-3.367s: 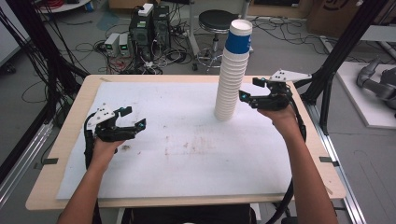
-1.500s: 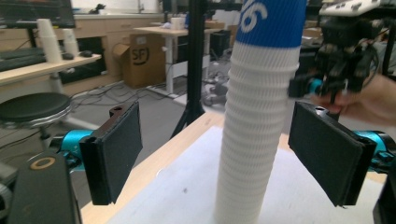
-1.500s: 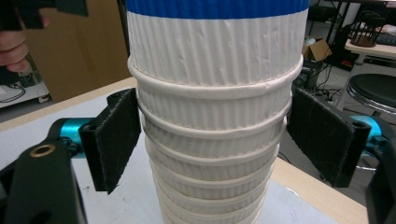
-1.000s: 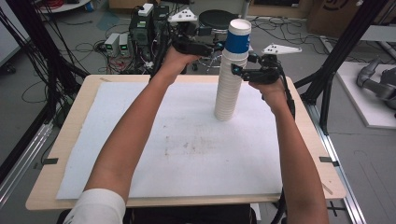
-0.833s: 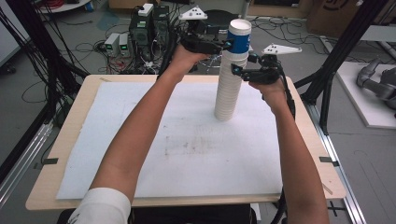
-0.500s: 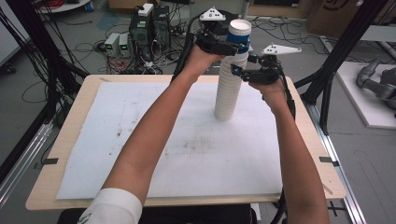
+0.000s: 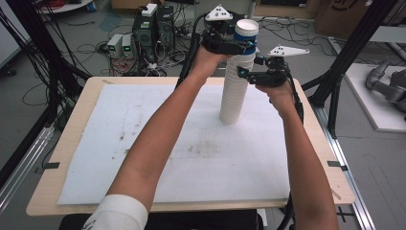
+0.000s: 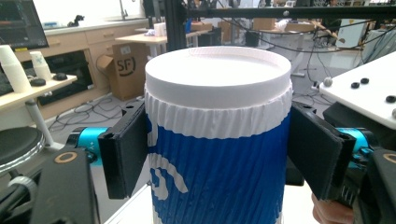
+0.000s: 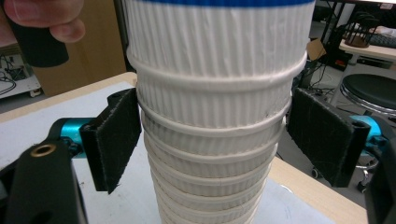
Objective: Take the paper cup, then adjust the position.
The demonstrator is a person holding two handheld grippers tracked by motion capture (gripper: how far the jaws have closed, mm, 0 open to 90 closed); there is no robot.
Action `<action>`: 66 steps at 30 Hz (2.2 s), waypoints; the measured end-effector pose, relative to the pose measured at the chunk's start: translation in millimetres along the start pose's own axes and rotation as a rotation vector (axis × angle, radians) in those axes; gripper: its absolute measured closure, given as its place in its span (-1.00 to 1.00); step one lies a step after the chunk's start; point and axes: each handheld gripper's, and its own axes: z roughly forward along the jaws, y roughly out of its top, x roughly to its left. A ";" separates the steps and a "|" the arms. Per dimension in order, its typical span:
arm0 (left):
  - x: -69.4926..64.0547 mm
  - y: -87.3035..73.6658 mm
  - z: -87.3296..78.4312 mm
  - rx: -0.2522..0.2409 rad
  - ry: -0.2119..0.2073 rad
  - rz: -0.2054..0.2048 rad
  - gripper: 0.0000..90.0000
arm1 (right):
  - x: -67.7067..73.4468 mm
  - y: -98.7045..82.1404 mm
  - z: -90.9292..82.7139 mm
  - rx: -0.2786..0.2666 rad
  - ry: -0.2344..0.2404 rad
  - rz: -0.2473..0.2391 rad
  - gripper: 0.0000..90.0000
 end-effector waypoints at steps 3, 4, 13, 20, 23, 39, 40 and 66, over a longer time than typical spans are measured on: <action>-0.3 2.6 -1.1 -0.017 0.000 -0.002 -0.40 | 0.3 0.1 -0.3 0.002 0.002 -0.006 -0.59; -0.6 5.2 -2.2 -0.027 0.001 -0.001 -0.39 | 0.3 0.2 -0.5 0.003 0.001 -0.006 -0.59; -2.8 32.6 -21.3 -0.116 0.025 -0.004 -0.38 | 1.1 -0.2 -0.3 0.003 -0.002 0.013 -0.60; -3.2 51.6 -47.3 -0.176 0.042 -0.012 -0.38 | 5.1 -1.7 -6.0 0.042 -0.040 -0.005 -0.60; -2.2 51.8 -56.3 -0.176 0.043 -0.012 -0.38 | 5.2 -4.0 -12.8 0.045 -0.038 -0.002 -0.60; -0.5 -40.3 -139.4 -0.080 0.009 -0.030 -0.38 | 21.3 -60.6 -87.2 0.083 -0.016 0.006 -0.60; -1.0 -48.0 -142.7 -0.072 0.004 -0.029 -0.38 | 26.8 -71.9 -89.8 0.078 -0.005 0.006 -0.60; -34.9 -160.3 -176.7 0.019 -0.035 -0.085 -0.39 | 76.6 -128.3 -76.5 0.047 0.084 0.034 -0.60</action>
